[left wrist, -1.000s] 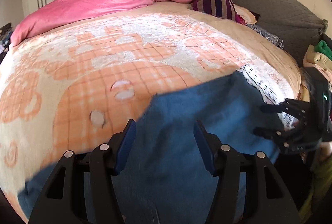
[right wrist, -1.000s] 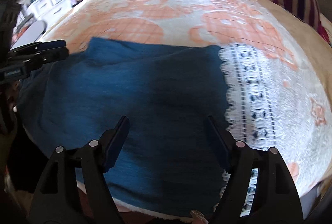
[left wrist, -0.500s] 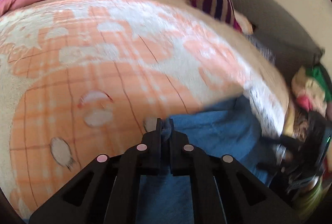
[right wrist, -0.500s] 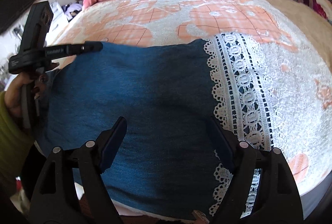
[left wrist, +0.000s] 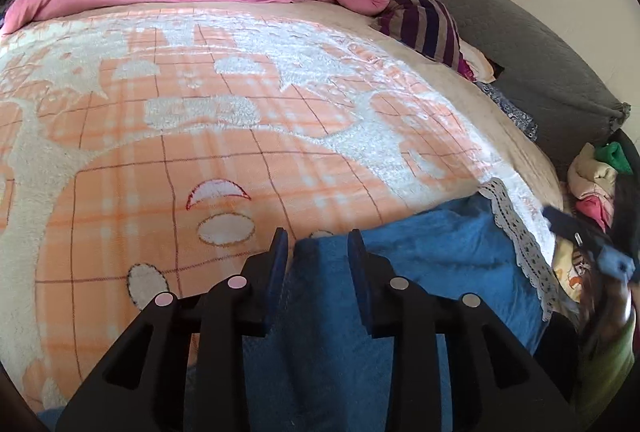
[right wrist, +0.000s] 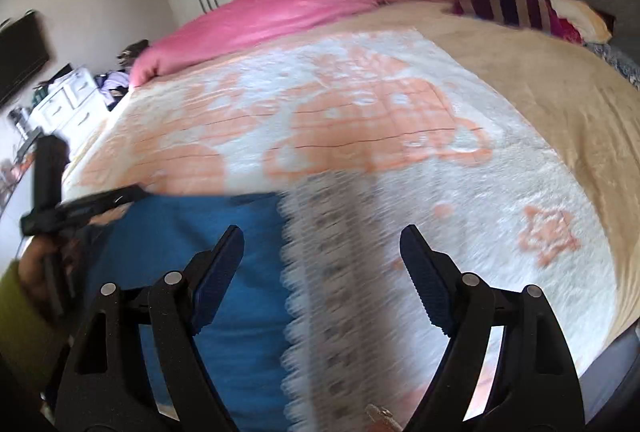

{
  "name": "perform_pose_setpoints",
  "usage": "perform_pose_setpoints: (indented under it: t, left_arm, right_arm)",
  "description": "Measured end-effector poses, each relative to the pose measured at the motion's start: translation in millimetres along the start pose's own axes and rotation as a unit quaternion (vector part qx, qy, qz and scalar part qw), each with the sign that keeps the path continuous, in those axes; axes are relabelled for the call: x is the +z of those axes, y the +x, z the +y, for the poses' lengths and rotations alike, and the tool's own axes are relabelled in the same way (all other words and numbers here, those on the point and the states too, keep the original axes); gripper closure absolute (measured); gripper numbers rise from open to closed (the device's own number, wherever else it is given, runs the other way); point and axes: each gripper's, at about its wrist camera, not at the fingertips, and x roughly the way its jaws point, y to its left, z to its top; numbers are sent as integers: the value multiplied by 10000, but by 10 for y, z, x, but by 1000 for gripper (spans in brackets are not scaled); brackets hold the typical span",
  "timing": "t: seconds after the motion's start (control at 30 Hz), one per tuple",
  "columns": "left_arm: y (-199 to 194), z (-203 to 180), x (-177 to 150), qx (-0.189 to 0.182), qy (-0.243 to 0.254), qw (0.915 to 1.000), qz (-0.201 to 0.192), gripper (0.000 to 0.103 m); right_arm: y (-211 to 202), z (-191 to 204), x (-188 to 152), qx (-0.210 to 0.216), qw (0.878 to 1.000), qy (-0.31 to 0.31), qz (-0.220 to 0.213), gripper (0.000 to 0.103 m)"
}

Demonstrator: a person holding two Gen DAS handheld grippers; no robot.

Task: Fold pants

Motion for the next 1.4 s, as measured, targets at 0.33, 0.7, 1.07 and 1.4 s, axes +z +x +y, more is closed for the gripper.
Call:
perform_pose_setpoints:
  t: [0.33, 0.7, 1.07, 1.4]
  left_arm:
    - [195, 4, -105, -73, -72, 9994, 345, 59]
    - [223, -97, 6, 394, 123, 9991, 93, 95]
    - [17, -62, 16, 557, 48, 9976, -404, 94]
    - [-494, -466, -647, 654, 624, 9950, -434, 59]
  right_arm:
    - [809, -226, 288, 482, 9925, 359, 1069, 43]
    - [465, -141, 320, 67, 9998, -162, 98, 92]
    - [372, -486, 322, -1308, 9911, 48, -261, 56]
    - [353, 370, 243, -650, 9865, -1464, -348, 56]
